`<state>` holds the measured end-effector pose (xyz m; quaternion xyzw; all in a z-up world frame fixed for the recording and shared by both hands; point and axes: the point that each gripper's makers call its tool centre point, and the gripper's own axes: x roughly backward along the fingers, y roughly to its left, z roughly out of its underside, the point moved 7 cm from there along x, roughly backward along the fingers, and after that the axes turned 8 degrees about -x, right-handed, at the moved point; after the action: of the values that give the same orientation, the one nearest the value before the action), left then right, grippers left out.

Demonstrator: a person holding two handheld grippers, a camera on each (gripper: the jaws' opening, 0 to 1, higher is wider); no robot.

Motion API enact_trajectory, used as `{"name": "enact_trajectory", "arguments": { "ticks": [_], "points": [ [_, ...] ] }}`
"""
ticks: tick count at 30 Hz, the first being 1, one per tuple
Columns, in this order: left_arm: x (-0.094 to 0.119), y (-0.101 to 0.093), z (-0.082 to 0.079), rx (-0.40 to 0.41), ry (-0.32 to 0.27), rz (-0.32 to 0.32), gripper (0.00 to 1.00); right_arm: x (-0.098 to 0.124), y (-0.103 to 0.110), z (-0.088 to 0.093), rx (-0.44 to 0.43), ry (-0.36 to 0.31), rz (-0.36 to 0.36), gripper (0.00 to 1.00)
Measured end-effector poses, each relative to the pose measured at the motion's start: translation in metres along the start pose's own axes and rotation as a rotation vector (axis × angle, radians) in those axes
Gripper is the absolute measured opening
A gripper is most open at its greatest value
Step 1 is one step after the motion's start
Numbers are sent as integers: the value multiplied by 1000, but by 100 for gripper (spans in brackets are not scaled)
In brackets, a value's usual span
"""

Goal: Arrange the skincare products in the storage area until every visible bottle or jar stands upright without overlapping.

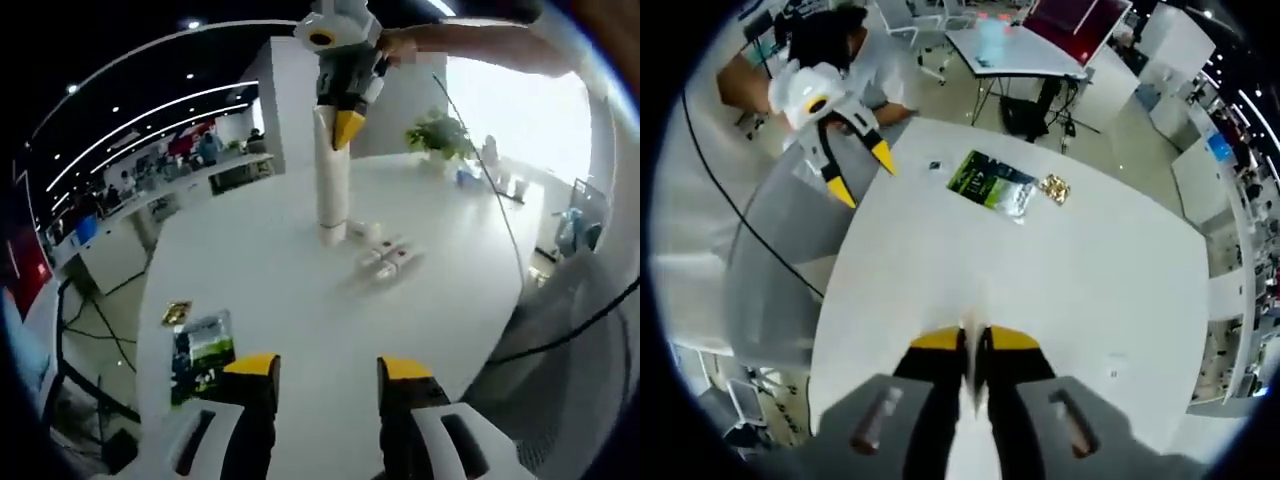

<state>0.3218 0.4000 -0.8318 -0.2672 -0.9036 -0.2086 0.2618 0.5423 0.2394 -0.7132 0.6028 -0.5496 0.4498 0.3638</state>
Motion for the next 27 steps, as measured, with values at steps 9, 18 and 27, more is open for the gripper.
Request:
{"name": "enact_trajectory", "arguments": {
  "ticks": [9, 18, 27],
  "points": [
    [-12, 5, 17, 44, 18, -135, 38, -9, -40, 1, -30, -4, 19, 7],
    [-16, -1, 21, 5, 33, -108, 37, -22, -79, 14, -86, -7, 41, 6],
    [-16, 0, 22, 26, 27, -110, 37, -42, -100, 38, -134, 58, 21, 5]
  ]
}}
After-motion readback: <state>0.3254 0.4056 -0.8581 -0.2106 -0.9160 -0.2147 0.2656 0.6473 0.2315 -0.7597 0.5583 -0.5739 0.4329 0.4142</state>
